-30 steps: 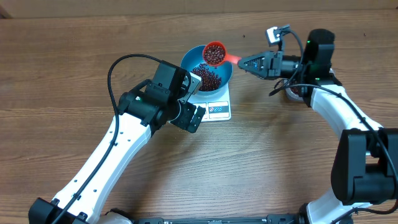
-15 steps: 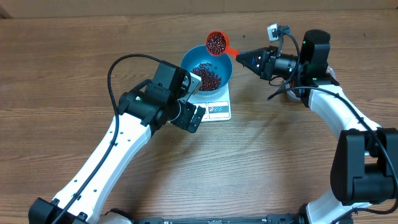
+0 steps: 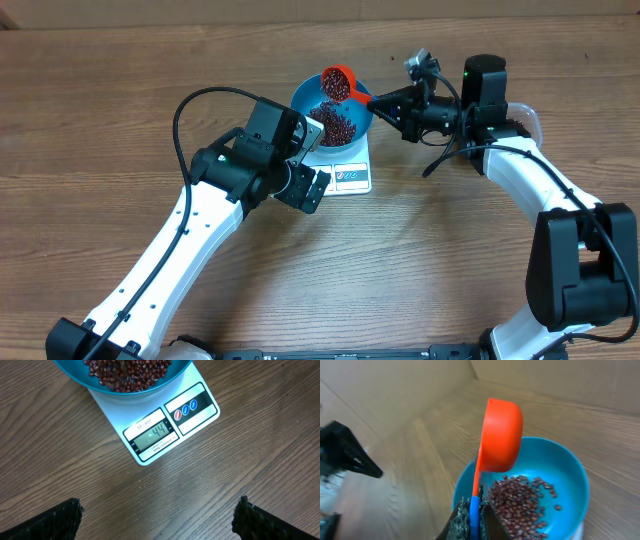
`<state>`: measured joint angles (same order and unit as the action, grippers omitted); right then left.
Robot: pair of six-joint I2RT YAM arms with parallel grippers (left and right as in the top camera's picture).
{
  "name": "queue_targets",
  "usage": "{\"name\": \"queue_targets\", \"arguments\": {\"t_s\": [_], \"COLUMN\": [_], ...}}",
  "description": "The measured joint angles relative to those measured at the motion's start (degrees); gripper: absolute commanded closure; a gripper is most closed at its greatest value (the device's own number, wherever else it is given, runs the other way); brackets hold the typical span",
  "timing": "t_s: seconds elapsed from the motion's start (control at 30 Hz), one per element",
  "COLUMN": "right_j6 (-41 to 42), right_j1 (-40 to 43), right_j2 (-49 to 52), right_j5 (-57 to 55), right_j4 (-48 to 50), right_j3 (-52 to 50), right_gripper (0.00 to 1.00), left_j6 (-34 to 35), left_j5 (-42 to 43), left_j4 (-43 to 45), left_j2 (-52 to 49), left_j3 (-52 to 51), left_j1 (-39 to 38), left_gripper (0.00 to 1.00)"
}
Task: Scoop item into bowl and weigh 150g on scale
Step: 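Tilt the red cup to pour beans into the teal bowl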
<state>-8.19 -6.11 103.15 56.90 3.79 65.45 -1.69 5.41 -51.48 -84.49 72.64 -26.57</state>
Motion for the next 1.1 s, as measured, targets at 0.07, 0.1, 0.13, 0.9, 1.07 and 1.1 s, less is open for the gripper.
{"name": "queue_targets", "arguments": {"t_s": [0.07, 0.1, 0.13, 0.9, 1.07, 1.1], "right_j6": [-1.6, -2.3, -2.5, -15.8, -19.9, -20.9], "right_j1": [0.0, 0.0, 0.0, 0.0, 0.0, 0.0], "right_j2": [0.0, 0.0, 0.0, 0.0, 0.0, 0.0], "right_j5": [-1.4, -2.1, -2.4, -6.8, -6.9, -6.9], "right_j4": [-0.3, -0.4, -0.3, -7.4, -7.5, -7.4], "right_j3": [0.0, 0.0, 0.0, 0.0, 0.0, 0.0], "right_gripper": [0.96, 0.96, 0.96, 0.96, 0.96, 0.96], "left_j6": [0.0, 0.0, 0.0, 0.0, 0.0, 0.0], "left_j5": [0.0, 0.0, 0.0, 0.0, 0.0, 0.0], "left_j4": [0.0, 0.0, 0.0, 0.0, 0.0, 0.0], "left_j2": [0.0, 0.0, 0.0, 0.0, 0.0, 0.0], "left_j3": [0.0, 0.0, 0.0, 0.0, 0.0, 0.0], "left_j1": [0.0, 0.0, 0.0, 0.0, 0.0, 0.0], "left_gripper": [0.00, 0.00, 0.00, 0.00, 0.00, 0.00]}}
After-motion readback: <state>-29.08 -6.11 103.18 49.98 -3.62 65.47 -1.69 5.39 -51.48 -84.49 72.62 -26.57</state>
